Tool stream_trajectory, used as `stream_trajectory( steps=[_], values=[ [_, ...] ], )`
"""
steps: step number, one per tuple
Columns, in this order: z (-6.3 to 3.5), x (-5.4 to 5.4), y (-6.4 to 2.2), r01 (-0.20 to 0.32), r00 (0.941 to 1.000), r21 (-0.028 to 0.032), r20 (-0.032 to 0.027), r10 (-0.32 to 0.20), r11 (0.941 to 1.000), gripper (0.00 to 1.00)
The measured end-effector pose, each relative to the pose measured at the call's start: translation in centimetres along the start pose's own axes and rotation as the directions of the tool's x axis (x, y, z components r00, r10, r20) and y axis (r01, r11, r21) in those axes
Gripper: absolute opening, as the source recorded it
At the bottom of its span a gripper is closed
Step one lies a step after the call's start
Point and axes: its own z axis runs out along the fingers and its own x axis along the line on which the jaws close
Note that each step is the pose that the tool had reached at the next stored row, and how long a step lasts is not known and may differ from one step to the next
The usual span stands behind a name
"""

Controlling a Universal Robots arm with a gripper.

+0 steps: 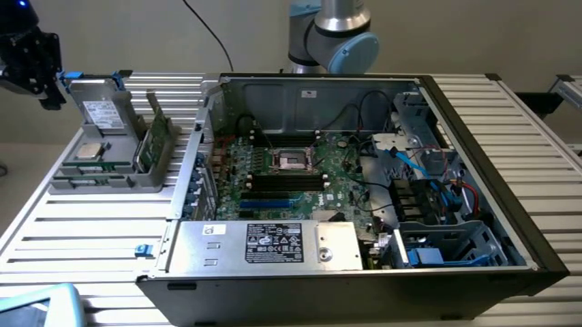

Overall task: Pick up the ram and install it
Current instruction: 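Pick up the ram and move it above insertion slot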

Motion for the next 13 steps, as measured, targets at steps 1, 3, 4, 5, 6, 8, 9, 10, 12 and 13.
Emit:
stream_trajectory(
  steps=[1, 3, 4, 5, 6, 8, 9, 10, 12, 13],
  values=[
    [0.0, 0.0, 0.0, 0.0, 1.0, 0.0, 0.0, 0.0, 1.0, 0.25],
    [0.0, 0.0, 0.0, 0.0, 1.0, 0.0, 0.0, 0.0, 1.0, 0.36],
    [0.02, 0.0, 0.0, 0.0, 1.0, -0.0001, -0.0001, 0.0, 1.0, 0.36],
    [0.16, 0.0, -0.01, 0.0, 1.0, 0.0, 0.0, 0.0, 1.0, 0.36],
    [0.34, 0.0, -0.02, 0.0, 1.0, 0.0002, 0.0, 0.0, 1.0, 0.43],
    [0.71, 0.0, -0.03, 0.0, 1.0, 0.001, 0.0, 0.0, 1.0, 0.43],
    [0.88, 0.0, -0.03, 0.0, 1.0, 0.0014, 0.0, 0.0, 1.0, 0.43],
    [1.06, 0.0, -0.01, 0.0, 1.0, 0.002, 0.0001, 0.0, 1.0, 0.43],
    [1.41, 0.2, 0.16, 0.0, 1.0, 0.005, 0.0001, 0.0, 1.0, 0.43],
    [1.59, 0.3, 0.25, 0.0, 1.0, 0.0068, 0.0003, 0.0, 1.0, 0.43]
  ],
)
